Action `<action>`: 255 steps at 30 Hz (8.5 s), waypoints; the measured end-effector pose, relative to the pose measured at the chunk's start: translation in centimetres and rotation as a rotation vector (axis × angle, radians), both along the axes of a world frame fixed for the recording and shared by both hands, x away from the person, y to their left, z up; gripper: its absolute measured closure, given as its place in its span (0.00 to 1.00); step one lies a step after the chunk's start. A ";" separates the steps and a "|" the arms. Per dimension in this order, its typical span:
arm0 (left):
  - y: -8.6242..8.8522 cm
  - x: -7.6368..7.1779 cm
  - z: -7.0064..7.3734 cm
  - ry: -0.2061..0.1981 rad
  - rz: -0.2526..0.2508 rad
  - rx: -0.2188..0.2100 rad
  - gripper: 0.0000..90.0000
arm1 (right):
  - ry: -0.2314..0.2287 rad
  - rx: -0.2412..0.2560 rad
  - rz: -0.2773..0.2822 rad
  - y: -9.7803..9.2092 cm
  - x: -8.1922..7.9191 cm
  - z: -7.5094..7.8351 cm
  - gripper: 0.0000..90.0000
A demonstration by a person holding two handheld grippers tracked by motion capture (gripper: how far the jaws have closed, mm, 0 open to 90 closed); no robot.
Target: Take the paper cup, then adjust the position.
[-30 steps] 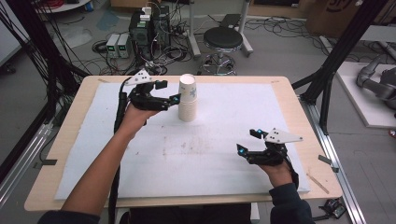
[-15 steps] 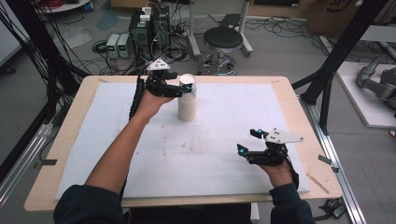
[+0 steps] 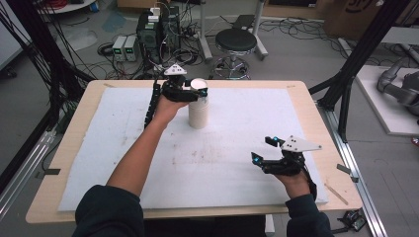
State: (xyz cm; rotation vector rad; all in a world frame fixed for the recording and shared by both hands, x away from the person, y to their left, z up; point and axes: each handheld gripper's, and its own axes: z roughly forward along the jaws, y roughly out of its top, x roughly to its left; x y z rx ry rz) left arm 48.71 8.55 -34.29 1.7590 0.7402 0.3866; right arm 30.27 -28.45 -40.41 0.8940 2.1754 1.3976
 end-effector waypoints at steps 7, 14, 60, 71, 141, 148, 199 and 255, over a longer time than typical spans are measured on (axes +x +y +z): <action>0.4 -0.2 1.2 -0.036 -0.010 -0.039 0.38 | -0.004 0.005 -0.003 -0.1 0.0 0.1 0.22; 0.7 -0.8 4.0 -0.088 -0.021 -0.066 0.39 | 0.002 0.016 0.000 -0.1 -0.1 0.3 0.22; 5.2 -13.9 1.0 -0.126 -0.247 -0.188 0.40 | 0.046 0.015 0.220 5.0 2.0 1.5 0.22; 4.6 -15.2 -1.6 -0.089 -0.287 -0.168 0.39 | 0.066 0.000 0.261 6.1 1.7 0.7 0.22; -1.1 -17.4 -3.9 -0.011 -0.588 -0.191 0.39 | 0.088 0.097 0.593 10.3 0.1 -0.2 0.37; -0.5 -17.5 -3.3 -0.022 -0.531 -0.125 0.17 | 0.097 0.046 0.585 10.1 0.3 -0.1 0.40; -1.5 -17.4 -3.1 0.088 -0.715 0.262 0.41 | 0.237 -0.571 0.712 14.8 0.5 2.9 0.40; 3.3 -18.4 -5.3 -0.069 -0.540 -0.135 0.41 | 0.032 0.049 0.501 7.6 -0.4 0.2 0.21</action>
